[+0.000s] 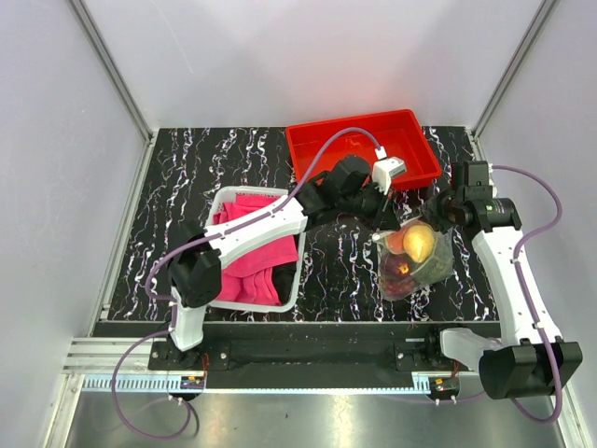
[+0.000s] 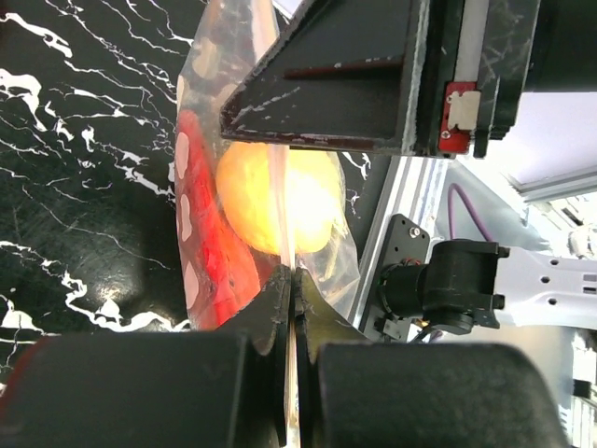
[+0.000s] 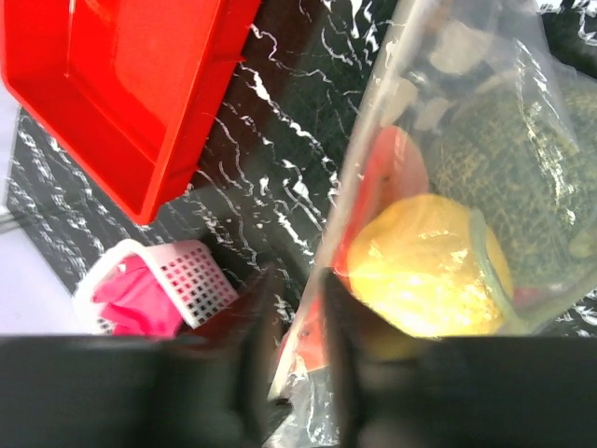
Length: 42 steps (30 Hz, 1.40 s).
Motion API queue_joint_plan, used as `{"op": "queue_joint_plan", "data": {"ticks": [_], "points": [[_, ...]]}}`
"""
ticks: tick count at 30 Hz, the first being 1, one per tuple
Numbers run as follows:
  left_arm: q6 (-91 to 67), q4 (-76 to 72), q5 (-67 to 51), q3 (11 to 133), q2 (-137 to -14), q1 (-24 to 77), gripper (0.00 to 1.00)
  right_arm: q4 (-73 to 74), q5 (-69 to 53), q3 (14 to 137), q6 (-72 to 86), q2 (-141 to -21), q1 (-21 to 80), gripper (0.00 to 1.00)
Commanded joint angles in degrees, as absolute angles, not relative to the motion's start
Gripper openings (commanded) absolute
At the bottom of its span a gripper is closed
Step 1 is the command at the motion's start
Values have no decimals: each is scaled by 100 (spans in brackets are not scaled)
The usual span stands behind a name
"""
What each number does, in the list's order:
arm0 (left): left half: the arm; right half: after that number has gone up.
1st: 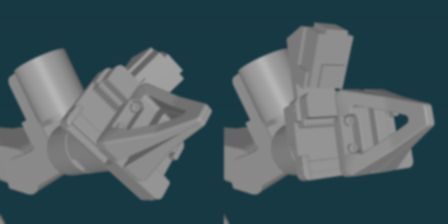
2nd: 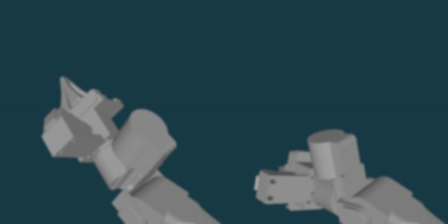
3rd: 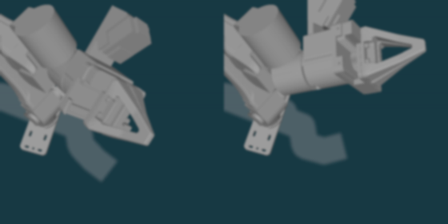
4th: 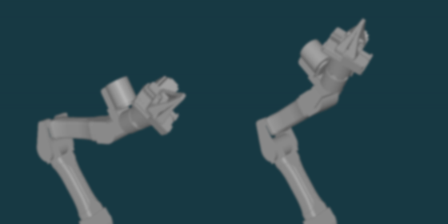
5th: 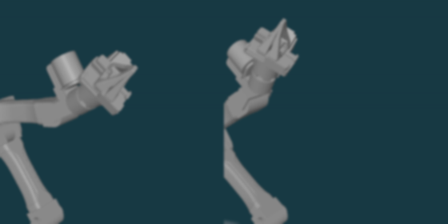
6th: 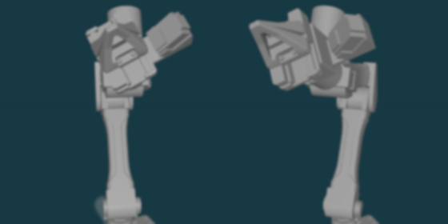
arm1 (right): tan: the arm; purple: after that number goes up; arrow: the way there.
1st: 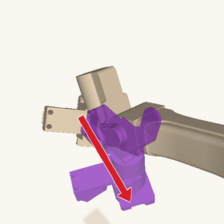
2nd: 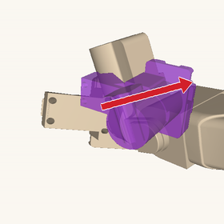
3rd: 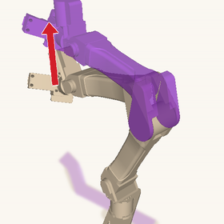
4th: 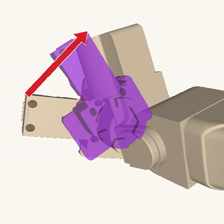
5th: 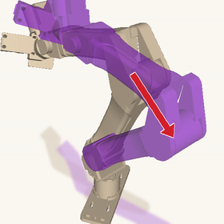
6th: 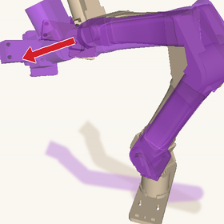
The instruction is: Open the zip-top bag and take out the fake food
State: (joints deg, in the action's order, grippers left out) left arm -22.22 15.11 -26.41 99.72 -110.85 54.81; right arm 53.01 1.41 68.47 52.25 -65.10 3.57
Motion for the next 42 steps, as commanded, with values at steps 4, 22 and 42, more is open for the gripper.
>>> {"op": "queue_joint_plan", "data": {"ticks": [4,22,42], "points": [[-1890,1678,-2251,10371,-10644,5528,0,5063,-324,6759,5256,-6214,334,2],[-1951,1890,-1837,9862,-9967,5528,58,4456,-1309,6820,4403,-6223,343,0],[-905,-2902,367,5143,-7743,6398,78,4456,-1371,6935,4763,-6144,334,0]]}}
